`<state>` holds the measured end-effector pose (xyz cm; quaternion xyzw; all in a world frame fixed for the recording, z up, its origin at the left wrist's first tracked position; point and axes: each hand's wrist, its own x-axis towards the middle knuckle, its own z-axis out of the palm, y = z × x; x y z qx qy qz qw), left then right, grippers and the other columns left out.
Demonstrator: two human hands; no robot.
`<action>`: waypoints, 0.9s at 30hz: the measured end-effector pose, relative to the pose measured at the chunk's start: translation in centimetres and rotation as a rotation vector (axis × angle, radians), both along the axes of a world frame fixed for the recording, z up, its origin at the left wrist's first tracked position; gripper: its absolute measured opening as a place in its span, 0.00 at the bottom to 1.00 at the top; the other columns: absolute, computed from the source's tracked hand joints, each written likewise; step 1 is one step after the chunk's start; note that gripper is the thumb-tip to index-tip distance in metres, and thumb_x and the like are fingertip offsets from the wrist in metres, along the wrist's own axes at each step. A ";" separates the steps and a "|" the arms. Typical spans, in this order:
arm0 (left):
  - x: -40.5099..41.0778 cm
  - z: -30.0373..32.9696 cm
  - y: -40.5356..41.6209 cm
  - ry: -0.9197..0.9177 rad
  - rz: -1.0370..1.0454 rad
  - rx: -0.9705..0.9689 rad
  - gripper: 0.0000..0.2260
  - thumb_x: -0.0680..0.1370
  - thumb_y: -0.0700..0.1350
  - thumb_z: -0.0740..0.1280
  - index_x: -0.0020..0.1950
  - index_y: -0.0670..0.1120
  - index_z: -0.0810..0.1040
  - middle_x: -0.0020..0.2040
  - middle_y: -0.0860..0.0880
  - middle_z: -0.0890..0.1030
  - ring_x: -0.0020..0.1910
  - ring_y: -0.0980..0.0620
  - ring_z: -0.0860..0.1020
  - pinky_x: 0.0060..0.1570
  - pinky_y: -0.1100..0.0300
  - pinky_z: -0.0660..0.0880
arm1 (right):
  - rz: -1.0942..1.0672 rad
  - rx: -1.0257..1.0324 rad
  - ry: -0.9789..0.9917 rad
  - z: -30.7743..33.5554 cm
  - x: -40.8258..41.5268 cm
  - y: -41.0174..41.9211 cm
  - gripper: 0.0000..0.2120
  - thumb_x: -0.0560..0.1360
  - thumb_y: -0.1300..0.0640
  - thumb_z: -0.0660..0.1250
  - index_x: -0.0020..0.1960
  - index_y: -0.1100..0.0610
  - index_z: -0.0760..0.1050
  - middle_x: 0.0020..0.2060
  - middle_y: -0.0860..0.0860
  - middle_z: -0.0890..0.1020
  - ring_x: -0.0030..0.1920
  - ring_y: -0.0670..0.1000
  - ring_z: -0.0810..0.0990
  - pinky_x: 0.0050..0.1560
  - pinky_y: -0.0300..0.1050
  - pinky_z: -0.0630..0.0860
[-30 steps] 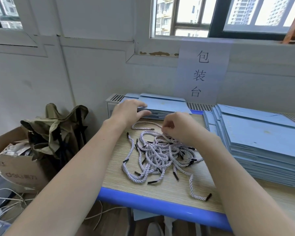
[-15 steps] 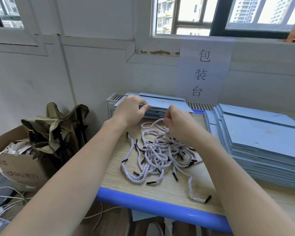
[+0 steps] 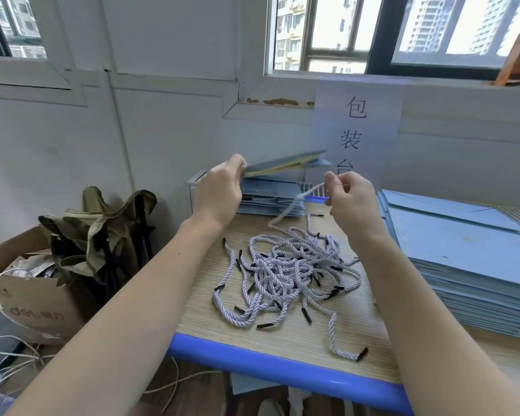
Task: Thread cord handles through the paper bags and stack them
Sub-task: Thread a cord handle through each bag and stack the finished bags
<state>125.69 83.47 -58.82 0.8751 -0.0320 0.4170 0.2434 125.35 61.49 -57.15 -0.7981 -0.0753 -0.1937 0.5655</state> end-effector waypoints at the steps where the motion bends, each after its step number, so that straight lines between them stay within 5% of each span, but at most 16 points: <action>1: -0.1 0.1 0.0 -0.021 0.029 -0.014 0.08 0.84 0.40 0.56 0.52 0.41 0.73 0.40 0.47 0.75 0.38 0.43 0.70 0.36 0.54 0.60 | -0.011 0.041 0.016 -0.1 0.1 0.0 0.13 0.84 0.51 0.60 0.42 0.54 0.72 0.38 0.52 0.79 0.39 0.53 0.79 0.44 0.52 0.78; 7: -0.1 0.6 0.5 -0.083 -0.104 -0.148 0.08 0.83 0.43 0.60 0.44 0.45 0.72 0.31 0.53 0.71 0.32 0.52 0.70 0.33 0.55 0.66 | 0.078 0.520 0.078 0.7 -0.5 0.0 0.06 0.82 0.63 0.62 0.46 0.62 0.69 0.35 0.58 0.82 0.28 0.50 0.82 0.31 0.42 0.81; 10: -0.4 0.7 0.4 0.070 -0.095 -0.088 0.06 0.78 0.48 0.65 0.42 0.49 0.73 0.35 0.55 0.76 0.38 0.52 0.75 0.41 0.55 0.72 | -0.054 0.408 0.016 0.5 -0.1 -0.6 0.08 0.80 0.58 0.67 0.47 0.61 0.71 0.32 0.54 0.79 0.22 0.46 0.74 0.25 0.42 0.73; 15: -0.7 0.3 -0.4 0.445 -0.015 0.302 0.09 0.73 0.56 0.62 0.48 0.54 0.74 0.51 0.53 0.76 0.57 0.48 0.69 0.61 0.50 0.61 | -0.002 0.133 0.041 -0.3 0.3 -0.8 0.10 0.76 0.54 0.74 0.41 0.58 0.77 0.31 0.51 0.81 0.24 0.44 0.73 0.31 0.41 0.71; 18: -0.7 0.1 -0.6 0.382 -0.132 0.300 0.16 0.70 0.58 0.58 0.52 0.53 0.77 0.54 0.53 0.78 0.61 0.50 0.69 0.63 0.53 0.61 | 0.049 -0.054 0.088 -0.8 0.2 -0.4 0.06 0.74 0.56 0.75 0.42 0.56 0.81 0.34 0.51 0.82 0.29 0.46 0.77 0.33 0.42 0.74; 22: -0.5 -0.7 -1.5 0.294 -0.319 0.272 0.18 0.76 0.59 0.65 0.62 0.52 0.78 0.63 0.53 0.79 0.66 0.53 0.72 0.66 0.51 0.69 | 0.072 -0.200 0.099 -1.0 0.6 -0.5 0.07 0.76 0.60 0.72 0.40 0.50 0.80 0.33 0.50 0.79 0.34 0.52 0.78 0.37 0.42 0.73; 27: -0.6 -1.2 -2.5 0.397 -0.288 0.368 0.19 0.80 0.58 0.64 0.70 0.55 0.75 0.66 0.53 0.78 0.65 0.50 0.74 0.63 0.52 0.71 | 0.059 -0.418 0.109 -1.6 0.9 -0.5 0.07 0.80 0.61 0.64 0.47 0.52 0.78 0.41 0.54 0.80 0.33 0.48 0.74 0.31 0.40 0.66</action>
